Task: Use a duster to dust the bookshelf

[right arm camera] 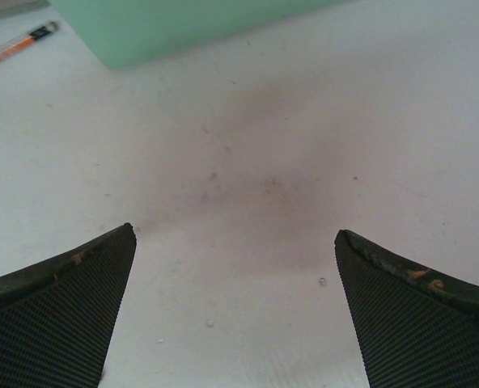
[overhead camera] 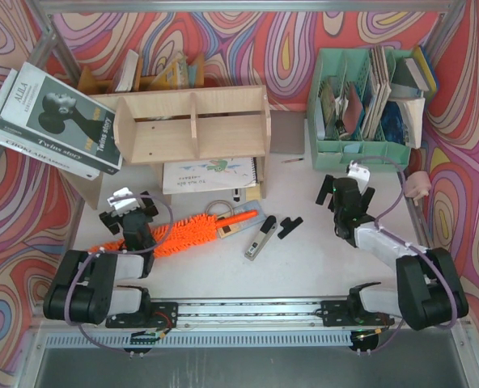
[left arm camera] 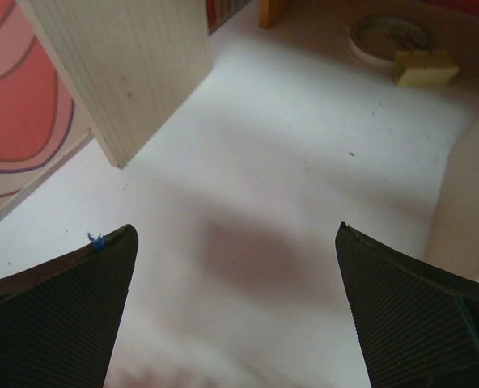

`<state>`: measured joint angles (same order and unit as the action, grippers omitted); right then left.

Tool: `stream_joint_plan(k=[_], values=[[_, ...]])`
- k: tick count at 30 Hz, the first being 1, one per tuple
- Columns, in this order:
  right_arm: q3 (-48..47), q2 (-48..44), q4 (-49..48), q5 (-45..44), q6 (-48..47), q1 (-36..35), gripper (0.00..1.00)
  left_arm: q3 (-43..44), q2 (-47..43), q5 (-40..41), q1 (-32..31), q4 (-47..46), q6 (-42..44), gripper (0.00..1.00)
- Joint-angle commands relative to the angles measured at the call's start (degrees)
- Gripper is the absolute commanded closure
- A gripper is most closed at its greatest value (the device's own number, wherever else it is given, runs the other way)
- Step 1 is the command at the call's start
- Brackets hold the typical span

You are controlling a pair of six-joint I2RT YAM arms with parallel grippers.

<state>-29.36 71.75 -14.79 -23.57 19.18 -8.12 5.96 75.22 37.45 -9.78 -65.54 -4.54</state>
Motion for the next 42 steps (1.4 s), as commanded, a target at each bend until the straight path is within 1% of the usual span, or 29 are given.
stream_joint_plan(k=[1,4,6,10,12,13,15,17,19,21,22,24,27,28,30,31,33,34,35,37,42], values=[[2.5,3.0,-11.0,0.3,-3.7,2.4,0.01,-0.5,2.4,-6.5,5.3,-5.8,-3.7,0.02],[3.8,5.4,-15.8,0.8,-5.3,3.5,0.01,-0.5,8.8,-9.7,6.7,-13.1,-3.2,0.01],[5.0,7.0,-20.1,0.7,-7.1,3.9,0.01,-0.9,10.4,-10.7,6.7,-15.8,-2.6,0.01],[7.1,9.8,-27.2,1.3,-8.8,4.2,0.01,0.7,7.1,-13.2,7.8,-8.2,-3.8,0.01],[8.2,10.9,-31.0,2.9,-10.4,4.3,0.01,1.5,7.8,-16.1,8.6,-7.5,-3.4,0.02],[8.1,11.1,-31.1,3.3,-10.9,4.3,0.01,1.8,8.5,-17.6,9.0,-8.0,-3.2,0.02],[9.1,11.3,-34.6,4.3,-12.4,4.3,0.01,2.0,10.2,-20.7,9.9,-9.1,-3.3,0.01],[9.9,11.9,-38.1,6.1,-14.4,4.3,0.01,3.1,12.2,-22.3,11.0,-7.7,-4.4,0.02],[9.7,13.3,-40.9,9.2,-17.3,4.3,0.01,4.5,13.5,-23.1,12.4,-7.6,-5.6,0.01],[9.0,14.8,-42.6,11.5,-19.8,4.5,0.01,5.4,11.1,-23.4,12.6,-1.9,-6.0,0.01],[8.9,15.4,-43.4,12.5,-20.9,4.5,0.01,5.7,11.1,-23.3,12.6,-1.4,-6.0,0.01],[7.8,15.9,-42.0,16.7,-21.3,5.7,0.01,5.3,13.0,-23.4,12.6,-5.3,-5.6,0.02],[8.0,15.8,-42.3,24.5,-21.9,7.3,0.01,5.8,11.1,-23.5,12.6,-1.3,-5.9,0.01],[8.7,15.5,-42.9,26.8,-22.2,7.6,0.01,6.0,11.5,-23.6,12.6,-1.6,-5.8,0.02],[11.2,14.9,-48.4,32.7,-22.5,8.2,0.01,5.8,12.5,-23.6,12.6,-3.5,-5.7,0.02],[13.1,16.4,-54.2,34.5,-22.1,8.6,0.01,5.9,12.2,-23.6,12.6,-3.1,-5.7,0.02],[15.6,21.2,-63.5,33.3,-21.7,8.7,0.01,6.1,11.5,-23.7,12.6,-1.4,-5.7,0.01],[15.6,23.0,-64.8,32.3,-21.3,8.7,0.01,6.0,11.6,-23.7,12.6,-1.8,-5.7,0.02],[15.1,24.0,-65.0,31.6,-21.0,8.7,0.01,5.9,12.0,-23.7,12.5,-2.5,-5.7,0.02],[13.2,23.8,-60.8,30.9,-20.9,8.7,0.01,5.8,12.1,-23.6,12.6,-2.8,-5.7,0.02],[11.0,24.0,-56.8,28.2,-20.0,8.7,0.01,5.9,12.1,-24.7,12.6,-2.9,-5.5,0.01]])
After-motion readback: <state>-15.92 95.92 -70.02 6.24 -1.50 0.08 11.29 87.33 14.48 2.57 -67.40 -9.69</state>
